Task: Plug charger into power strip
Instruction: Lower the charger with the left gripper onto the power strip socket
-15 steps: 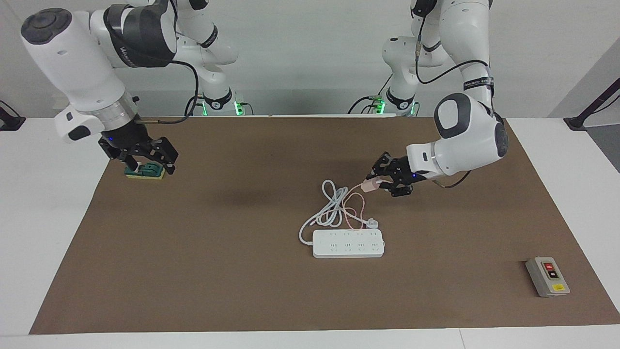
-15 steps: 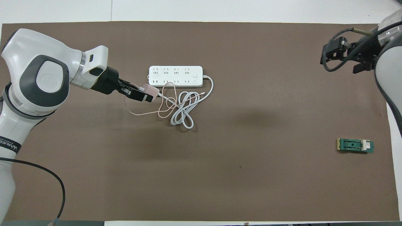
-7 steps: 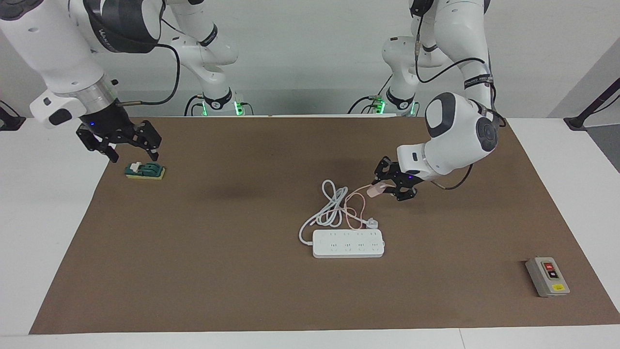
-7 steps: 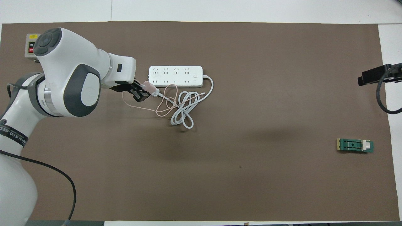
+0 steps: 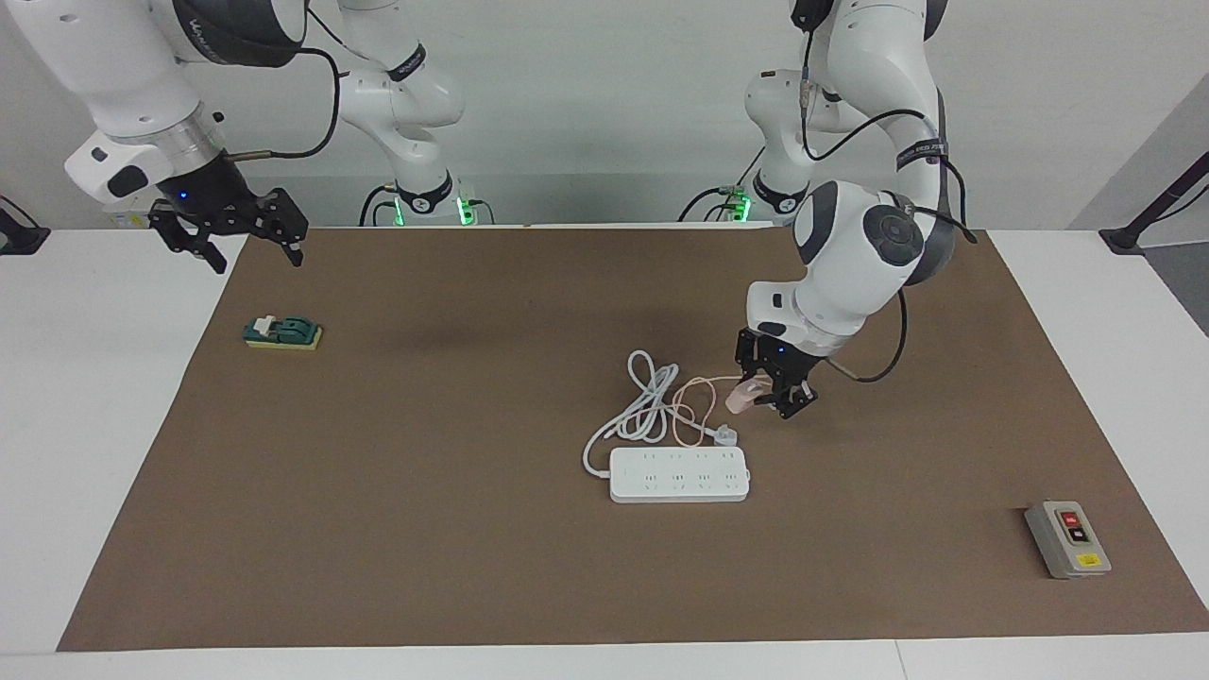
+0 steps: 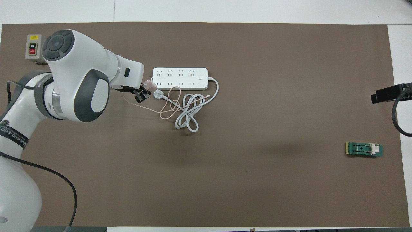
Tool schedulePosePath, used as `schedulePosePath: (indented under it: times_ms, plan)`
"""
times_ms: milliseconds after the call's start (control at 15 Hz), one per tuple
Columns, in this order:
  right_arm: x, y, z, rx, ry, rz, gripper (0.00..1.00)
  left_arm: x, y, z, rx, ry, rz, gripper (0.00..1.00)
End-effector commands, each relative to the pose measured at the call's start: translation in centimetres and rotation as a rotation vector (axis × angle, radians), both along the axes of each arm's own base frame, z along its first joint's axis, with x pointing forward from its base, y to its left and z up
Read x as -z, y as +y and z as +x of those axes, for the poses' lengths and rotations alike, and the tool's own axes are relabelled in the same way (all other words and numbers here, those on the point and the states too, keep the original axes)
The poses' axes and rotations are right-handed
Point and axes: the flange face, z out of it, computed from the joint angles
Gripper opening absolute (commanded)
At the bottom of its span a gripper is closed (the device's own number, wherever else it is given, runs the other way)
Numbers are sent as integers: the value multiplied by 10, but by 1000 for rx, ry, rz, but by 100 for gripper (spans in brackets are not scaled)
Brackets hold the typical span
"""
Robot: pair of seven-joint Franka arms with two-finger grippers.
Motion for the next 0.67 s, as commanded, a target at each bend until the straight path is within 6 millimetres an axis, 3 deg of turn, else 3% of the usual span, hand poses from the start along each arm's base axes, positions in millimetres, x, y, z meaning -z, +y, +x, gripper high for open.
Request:
schedulePosePath:
  times_ms: [0, 601]
  plan:
    - [2, -8, -12, -19, 12, -25, 100, 13, -8, 2, 47, -85, 38, 0]
    - [3, -8, -13, -20, 11, -36, 100, 48, -6, 12, 143, -166, 156, 0]
